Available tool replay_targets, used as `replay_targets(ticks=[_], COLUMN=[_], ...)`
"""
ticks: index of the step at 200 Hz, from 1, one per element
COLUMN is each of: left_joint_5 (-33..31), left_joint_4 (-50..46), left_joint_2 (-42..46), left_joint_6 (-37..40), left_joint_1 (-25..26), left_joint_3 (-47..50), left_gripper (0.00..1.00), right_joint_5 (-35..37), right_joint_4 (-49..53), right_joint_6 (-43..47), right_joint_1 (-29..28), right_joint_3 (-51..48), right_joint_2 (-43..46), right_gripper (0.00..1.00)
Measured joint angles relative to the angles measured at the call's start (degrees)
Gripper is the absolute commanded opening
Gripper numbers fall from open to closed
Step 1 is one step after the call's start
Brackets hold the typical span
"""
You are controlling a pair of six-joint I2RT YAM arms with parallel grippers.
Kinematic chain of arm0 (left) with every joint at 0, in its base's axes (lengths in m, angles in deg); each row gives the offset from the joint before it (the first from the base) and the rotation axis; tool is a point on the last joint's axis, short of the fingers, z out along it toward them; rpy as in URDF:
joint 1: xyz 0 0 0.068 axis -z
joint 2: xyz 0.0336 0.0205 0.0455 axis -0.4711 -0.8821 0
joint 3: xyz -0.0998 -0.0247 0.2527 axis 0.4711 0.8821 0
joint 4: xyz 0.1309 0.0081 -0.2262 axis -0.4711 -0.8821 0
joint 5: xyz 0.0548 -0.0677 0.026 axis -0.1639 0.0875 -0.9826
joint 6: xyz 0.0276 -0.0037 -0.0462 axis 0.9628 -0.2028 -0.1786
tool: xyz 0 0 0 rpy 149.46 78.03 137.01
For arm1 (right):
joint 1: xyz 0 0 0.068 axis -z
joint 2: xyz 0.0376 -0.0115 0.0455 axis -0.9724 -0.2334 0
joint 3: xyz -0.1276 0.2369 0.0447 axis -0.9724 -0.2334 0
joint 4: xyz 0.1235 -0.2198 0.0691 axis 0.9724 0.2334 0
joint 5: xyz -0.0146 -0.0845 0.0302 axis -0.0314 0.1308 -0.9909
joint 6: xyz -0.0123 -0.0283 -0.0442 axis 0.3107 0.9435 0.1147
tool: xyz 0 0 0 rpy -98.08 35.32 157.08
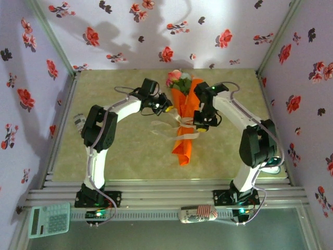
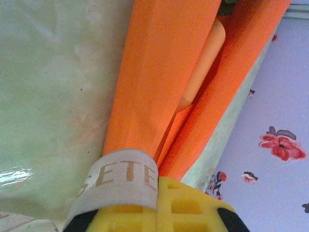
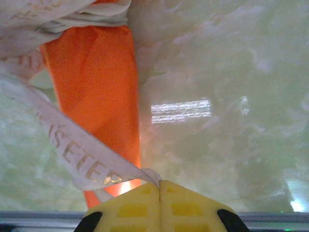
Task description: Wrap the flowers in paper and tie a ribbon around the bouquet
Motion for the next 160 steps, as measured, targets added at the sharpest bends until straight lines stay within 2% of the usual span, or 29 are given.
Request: replay_targets(ticks=[68,79,98,110,160], left_joint_5=[-2.8,-3.5,-4.6,-5.7,-13.7], left_joint_4=[-3.5,-4.1,-4.7,-5.2,-16.0], left_joint_2=[0.5,1.5,4.5,6.6,15.3], left_joint_6=[0.7,0.6,-0.4,-1.7,-1.0], left_joint_1=[1.0,1.1,1.3,1.5,2.9], left_joint_3=[0.2,1.0,4.2,6.1,7.2], left_gripper=[0.00,0.15,0.24,0.33,0.38], right_joint_5=[6.7,6.9,7.0,6.9,6.6], right_joint_4=[-2.1,-2.5,-3.7,-4.5,-8.2], right_joint_6=[0.6,0.6,0.6,0.6,0.0], right_joint_1=[0.1,0.1,0.1,0.1,0.1], right_joint_3=[3.2,3.7,3.7,3.6,1.4], right_joint_2=[-6.8,-7.1,-7.4,-7.4,-7.4], right_gripper=[0.00,0.00,0.00,0.00,0.00])
